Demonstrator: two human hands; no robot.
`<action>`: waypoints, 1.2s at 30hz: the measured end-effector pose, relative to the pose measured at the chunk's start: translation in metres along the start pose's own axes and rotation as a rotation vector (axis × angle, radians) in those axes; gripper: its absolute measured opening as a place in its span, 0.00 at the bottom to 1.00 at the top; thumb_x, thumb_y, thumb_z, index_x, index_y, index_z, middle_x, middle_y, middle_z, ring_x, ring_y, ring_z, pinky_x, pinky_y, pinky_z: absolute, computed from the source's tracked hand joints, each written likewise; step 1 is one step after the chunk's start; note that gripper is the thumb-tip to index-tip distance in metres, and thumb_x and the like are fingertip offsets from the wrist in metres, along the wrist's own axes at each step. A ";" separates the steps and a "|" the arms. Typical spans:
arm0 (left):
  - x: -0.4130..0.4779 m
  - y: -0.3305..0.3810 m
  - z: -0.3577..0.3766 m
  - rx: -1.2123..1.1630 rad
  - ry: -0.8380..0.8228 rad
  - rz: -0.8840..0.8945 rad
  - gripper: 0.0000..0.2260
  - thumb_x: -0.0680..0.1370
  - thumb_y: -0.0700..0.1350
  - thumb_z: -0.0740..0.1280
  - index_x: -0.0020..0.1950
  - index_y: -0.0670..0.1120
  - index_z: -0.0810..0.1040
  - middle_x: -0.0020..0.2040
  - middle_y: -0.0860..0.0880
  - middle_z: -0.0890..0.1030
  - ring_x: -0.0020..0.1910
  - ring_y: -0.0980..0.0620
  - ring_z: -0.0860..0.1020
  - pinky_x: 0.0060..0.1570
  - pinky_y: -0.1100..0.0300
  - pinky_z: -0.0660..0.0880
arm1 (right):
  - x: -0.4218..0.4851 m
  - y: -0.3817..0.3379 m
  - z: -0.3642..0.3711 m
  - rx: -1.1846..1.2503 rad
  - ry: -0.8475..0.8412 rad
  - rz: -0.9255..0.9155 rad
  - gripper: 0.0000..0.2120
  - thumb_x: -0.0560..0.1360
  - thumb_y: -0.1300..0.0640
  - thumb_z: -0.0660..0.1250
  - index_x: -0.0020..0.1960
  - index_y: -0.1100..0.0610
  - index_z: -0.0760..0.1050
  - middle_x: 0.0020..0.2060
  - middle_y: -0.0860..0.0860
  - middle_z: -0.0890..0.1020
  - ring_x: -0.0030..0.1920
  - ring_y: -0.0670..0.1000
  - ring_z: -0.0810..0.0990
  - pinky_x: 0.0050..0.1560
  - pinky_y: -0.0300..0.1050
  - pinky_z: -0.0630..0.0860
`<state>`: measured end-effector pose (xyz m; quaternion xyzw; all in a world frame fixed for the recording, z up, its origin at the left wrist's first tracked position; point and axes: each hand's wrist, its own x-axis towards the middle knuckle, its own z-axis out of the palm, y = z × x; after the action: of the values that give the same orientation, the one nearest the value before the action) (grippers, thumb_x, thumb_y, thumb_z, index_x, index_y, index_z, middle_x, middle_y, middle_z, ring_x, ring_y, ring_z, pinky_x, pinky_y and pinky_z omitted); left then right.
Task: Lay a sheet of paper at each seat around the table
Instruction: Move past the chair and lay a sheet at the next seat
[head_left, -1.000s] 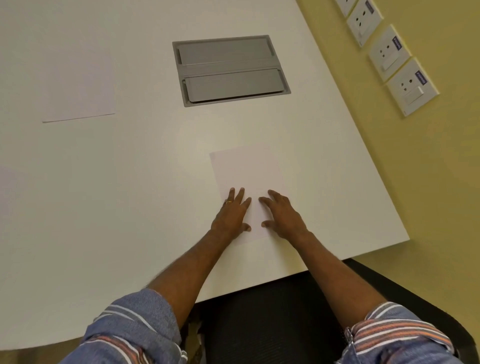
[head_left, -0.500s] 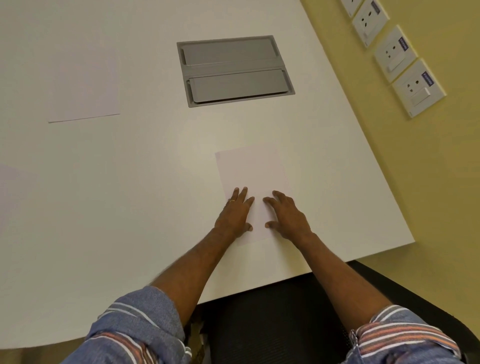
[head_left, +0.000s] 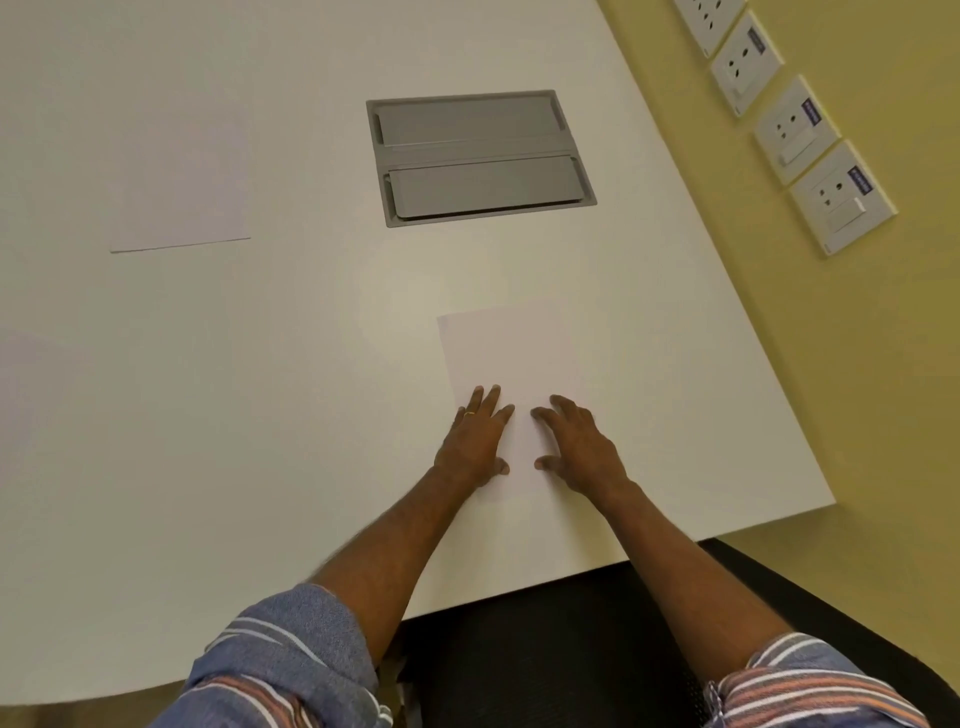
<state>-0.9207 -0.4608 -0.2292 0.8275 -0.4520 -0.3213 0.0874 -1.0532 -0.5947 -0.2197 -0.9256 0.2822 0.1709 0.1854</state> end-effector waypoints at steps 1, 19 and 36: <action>0.000 0.000 0.000 0.002 0.001 0.000 0.44 0.73 0.48 0.76 0.81 0.47 0.52 0.82 0.47 0.43 0.80 0.46 0.41 0.77 0.49 0.48 | 0.000 0.000 0.000 -0.002 -0.001 0.001 0.38 0.72 0.49 0.75 0.76 0.48 0.60 0.78 0.50 0.57 0.75 0.54 0.58 0.58 0.56 0.77; -0.011 -0.010 -0.011 0.024 0.102 0.024 0.32 0.83 0.54 0.59 0.81 0.47 0.48 0.82 0.46 0.45 0.81 0.48 0.42 0.78 0.51 0.46 | -0.003 -0.002 -0.013 -0.055 0.153 -0.017 0.30 0.78 0.44 0.66 0.76 0.49 0.61 0.76 0.50 0.63 0.74 0.53 0.63 0.57 0.55 0.78; -0.071 -0.018 -0.096 0.185 0.422 -0.047 0.28 0.85 0.56 0.46 0.81 0.47 0.42 0.82 0.47 0.44 0.81 0.46 0.43 0.79 0.48 0.44 | -0.002 -0.080 -0.070 -0.008 0.324 0.006 0.32 0.82 0.42 0.54 0.80 0.54 0.51 0.80 0.53 0.51 0.79 0.56 0.51 0.74 0.59 0.63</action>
<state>-0.8766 -0.4073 -0.1305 0.8912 -0.4317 -0.1005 0.0963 -0.9929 -0.5632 -0.1382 -0.9409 0.3106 0.0211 0.1332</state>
